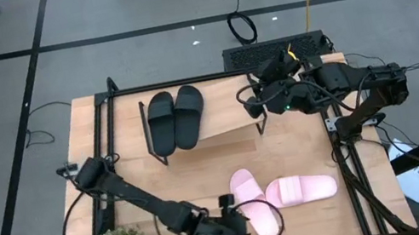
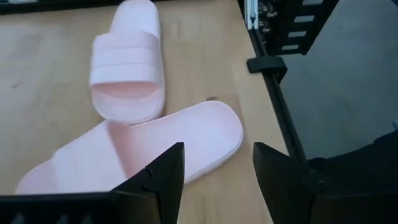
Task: Pick and place slides into the shelf
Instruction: Put the left slide on the shelf
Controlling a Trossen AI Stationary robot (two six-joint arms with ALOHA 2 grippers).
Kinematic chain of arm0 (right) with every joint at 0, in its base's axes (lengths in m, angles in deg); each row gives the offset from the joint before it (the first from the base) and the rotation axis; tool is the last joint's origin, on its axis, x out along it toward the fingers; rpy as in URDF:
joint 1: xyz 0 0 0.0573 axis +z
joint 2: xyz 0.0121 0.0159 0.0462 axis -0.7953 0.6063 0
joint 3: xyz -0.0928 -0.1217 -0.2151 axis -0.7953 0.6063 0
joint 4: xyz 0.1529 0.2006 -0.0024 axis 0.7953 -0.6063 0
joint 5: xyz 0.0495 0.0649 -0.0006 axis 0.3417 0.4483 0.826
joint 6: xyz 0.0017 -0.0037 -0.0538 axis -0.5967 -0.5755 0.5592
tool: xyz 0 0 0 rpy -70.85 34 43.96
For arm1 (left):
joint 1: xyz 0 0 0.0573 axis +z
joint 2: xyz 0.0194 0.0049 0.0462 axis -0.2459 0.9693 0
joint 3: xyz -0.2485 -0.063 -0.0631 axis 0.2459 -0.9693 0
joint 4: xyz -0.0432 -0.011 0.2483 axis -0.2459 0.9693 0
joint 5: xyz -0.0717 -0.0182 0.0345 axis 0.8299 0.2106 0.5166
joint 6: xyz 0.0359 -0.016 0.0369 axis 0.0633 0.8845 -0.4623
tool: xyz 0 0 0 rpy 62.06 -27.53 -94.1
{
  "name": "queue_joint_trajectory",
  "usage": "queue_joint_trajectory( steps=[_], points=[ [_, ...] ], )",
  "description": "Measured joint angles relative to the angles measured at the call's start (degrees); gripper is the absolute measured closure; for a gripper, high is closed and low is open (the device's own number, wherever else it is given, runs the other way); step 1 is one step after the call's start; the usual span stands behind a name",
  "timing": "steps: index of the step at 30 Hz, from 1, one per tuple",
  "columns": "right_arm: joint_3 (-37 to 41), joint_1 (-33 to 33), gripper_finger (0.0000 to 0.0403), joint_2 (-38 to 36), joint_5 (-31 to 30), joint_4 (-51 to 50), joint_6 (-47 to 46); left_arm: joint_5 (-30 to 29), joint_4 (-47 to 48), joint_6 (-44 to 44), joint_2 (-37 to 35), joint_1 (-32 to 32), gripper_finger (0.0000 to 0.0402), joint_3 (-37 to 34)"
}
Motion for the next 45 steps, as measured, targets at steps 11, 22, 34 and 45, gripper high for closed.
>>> queue_joint_trajectory(
  steps=[11, 22, 34, 45],
  points=[
    [0.00, 1.89, 0.0323, 0.00, -0.07, 0.01, 1.46, -7.27, -3.15, -1.83, 5.11, 2.13, 0.0215, -0.04],
    [0.00, 1.87, 0.0323, 0.00, -0.22, 0.02, 2.16, -9.76, -3.13, 1.06, 7.63, 3.32, 0.0216, -0.02],
    [0.00, 1.85, 0.0323, 0.04, -0.22, 0.54, 2.50, -12.37, 2.04, 5.32, 8.23, 4.74, 0.0216, 0.00],
    [0.00, 1.85, 0.0323, 0.04, -0.24, 1.07, 2.82, -12.69, 3.75, 7.80, 9.54, 4.91, 0.0216, 0.00]
  ],
)
